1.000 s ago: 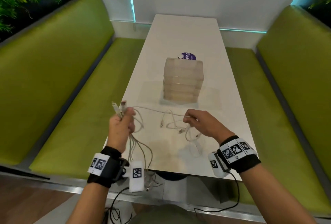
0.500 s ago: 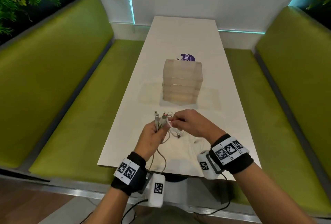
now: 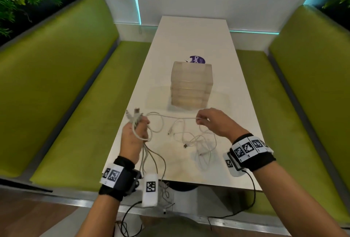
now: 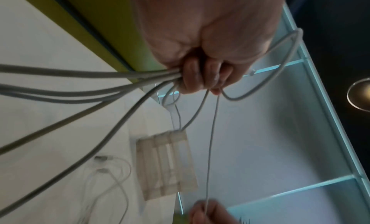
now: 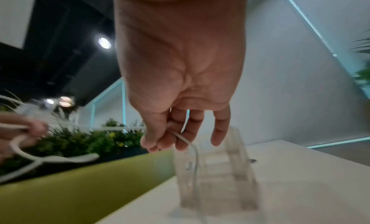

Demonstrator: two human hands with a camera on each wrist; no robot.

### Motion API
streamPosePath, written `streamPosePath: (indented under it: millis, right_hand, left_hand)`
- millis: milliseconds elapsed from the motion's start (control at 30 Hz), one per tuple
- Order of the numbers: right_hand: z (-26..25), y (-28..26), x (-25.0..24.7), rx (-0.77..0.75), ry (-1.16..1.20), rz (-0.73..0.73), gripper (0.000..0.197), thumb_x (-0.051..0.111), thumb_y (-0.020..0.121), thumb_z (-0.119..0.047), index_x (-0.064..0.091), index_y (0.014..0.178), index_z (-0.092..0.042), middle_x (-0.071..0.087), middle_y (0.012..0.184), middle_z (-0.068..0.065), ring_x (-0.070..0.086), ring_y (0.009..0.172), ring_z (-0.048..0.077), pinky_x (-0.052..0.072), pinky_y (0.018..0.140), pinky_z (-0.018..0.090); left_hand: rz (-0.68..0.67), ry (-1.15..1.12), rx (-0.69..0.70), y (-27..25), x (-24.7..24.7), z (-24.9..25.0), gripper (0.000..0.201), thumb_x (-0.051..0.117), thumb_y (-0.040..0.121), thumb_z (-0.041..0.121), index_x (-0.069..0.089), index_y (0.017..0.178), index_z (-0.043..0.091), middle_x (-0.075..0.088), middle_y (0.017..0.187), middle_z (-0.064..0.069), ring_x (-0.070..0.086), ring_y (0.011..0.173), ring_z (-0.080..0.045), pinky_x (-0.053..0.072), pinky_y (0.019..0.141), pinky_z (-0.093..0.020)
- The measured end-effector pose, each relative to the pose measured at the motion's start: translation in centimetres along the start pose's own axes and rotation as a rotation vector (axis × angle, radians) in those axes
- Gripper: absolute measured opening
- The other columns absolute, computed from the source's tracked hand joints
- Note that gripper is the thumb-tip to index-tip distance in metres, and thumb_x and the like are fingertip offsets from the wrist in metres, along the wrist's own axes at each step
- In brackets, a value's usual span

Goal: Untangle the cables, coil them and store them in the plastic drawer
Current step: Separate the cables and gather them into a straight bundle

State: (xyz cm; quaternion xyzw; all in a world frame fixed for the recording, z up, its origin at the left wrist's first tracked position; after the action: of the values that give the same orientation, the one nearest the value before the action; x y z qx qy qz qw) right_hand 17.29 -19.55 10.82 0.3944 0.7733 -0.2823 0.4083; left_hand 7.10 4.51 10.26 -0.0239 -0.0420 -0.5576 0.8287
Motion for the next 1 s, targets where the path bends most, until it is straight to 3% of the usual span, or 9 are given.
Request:
streamPosePath:
  millis: [133,267,367,467,533,600,767,900,1000]
  right_hand:
    - [3.1,0.5,-0.1,0.054,-0.060,0.125,0.018,0.052,0.097,-0.027,0.066,0.094,-0.017,0.060,0.089,-0.007,0.053,0.093,0.024,0.040,0.082,0.041]
    - [4.2,0.8,-1.0,0.144,-0.156,0.257,0.019,0.051,0.097,-0.022,0.064,0.100,-0.009,0.058,0.099,0.006,0.050,0.095,0.028,0.040,0.079,0.039]
    - [5.8,0.6,-2.0,0.267,0.005,0.307,0.019,0.050,0.097,-0.020,0.064,0.097,-0.007,0.051,0.094,0.005,0.055,0.090,0.029,0.039,0.073,0.031]
    - [4.9,0.2,-3.4,0.231,0.124,0.372,0.017,0.056,0.095,-0.020,0.069,0.097,-0.009,0.055,0.093,0.005,0.055,0.088,0.023,0.038,0.075,0.029]
    - [2.6,-0.2,-3.4,0.148,0.240,0.278,0.014,0.062,0.091,-0.016,0.073,0.097,-0.009,0.059,0.095,0.007,0.055,0.085,0.018,0.040,0.074,0.021]
    - [-0.1,-1.1,-2.3,0.075,0.355,0.074,0.014,0.068,0.086,-0.012,0.073,0.099,-0.013,0.065,0.092,0.004,0.060,0.082,0.016,0.043,0.068,0.012]
    - [-4.8,-3.0,1.0,-0.052,0.496,-0.206,0.064,0.074,0.079,-0.009,0.049,0.133,-0.034,0.068,0.076,-0.004,0.061,0.070,0.006,0.047,0.067,0.017]
    - [-5.6,-3.2,2.7,-0.038,0.430,-0.312,0.034,0.077,0.077,-0.019,0.071,0.110,-0.021,0.055,0.054,-0.015,0.046,0.052,-0.001,0.034,0.055,0.012]
    - [-6.1,-3.7,3.7,-0.052,0.560,-0.373,0.018,0.076,0.078,-0.015,0.074,0.095,-0.021,0.057,0.061,-0.004,0.046,0.057,0.007,0.037,0.058,0.016]
  left_hand:
    - [0.047,-0.061,0.041,0.6,-1.3,0.3,0.024,0.051,0.095,0.008,0.057,0.072,0.012,0.034,0.047,0.012,0.029,0.044,-0.006,0.026,0.044,-0.021]
    - [0.092,-0.148,0.049,0.4,-1.4,0.2,0.026,0.052,0.093,0.009,0.057,0.068,0.017,0.033,0.047,0.010,0.029,0.043,-0.006,0.023,0.044,-0.023]
    - [0.129,-0.211,0.061,0.5,-2.0,0.3,0.027,0.050,0.094,0.011,0.057,0.069,0.019,0.034,0.045,0.012,0.028,0.041,-0.005,0.022,0.044,-0.022]
    - [0.107,-0.155,0.050,0.5,-1.9,0.4,0.026,0.051,0.096,0.010,0.056,0.071,0.014,0.034,0.045,0.012,0.028,0.042,-0.005,0.024,0.043,-0.020]
    - [0.049,-0.089,0.024,0.2,-1.3,0.2,0.024,0.051,0.096,0.010,0.056,0.072,0.011,0.033,0.047,0.012,0.028,0.043,-0.005,0.023,0.043,-0.019]
    - [-0.050,-0.016,-0.025,-0.1,-0.2,-0.1,0.025,0.050,0.096,0.008,0.057,0.072,0.010,0.033,0.046,0.012,0.027,0.042,-0.006,0.023,0.043,-0.019]
    - [-0.443,0.100,-0.234,-2.4,3.6,-1.0,0.029,0.048,0.093,-0.003,0.058,0.067,0.006,0.030,0.044,0.008,0.024,0.038,-0.006,0.021,0.039,-0.016]
    - [-0.621,0.172,-0.280,-3.3,4.8,-1.2,0.023,0.058,0.083,0.014,0.060,0.060,0.014,0.026,0.048,0.001,0.021,0.042,-0.010,0.018,0.041,-0.020]
    - [-0.640,0.202,-0.282,-3.2,4.8,-1.0,0.021,0.057,0.082,0.015,0.060,0.060,0.014,0.026,0.048,0.001,0.021,0.042,-0.011,0.018,0.042,-0.022]
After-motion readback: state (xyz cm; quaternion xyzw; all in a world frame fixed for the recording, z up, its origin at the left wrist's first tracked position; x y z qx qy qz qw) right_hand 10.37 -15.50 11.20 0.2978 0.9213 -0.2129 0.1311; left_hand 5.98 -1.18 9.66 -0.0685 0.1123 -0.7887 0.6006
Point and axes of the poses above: each hand's wrist, its own y-axis towards the middle knuckle, its own x-axis out of the palm, z = x × y, the point moved 5 cm from there along y, towards the middle knuckle
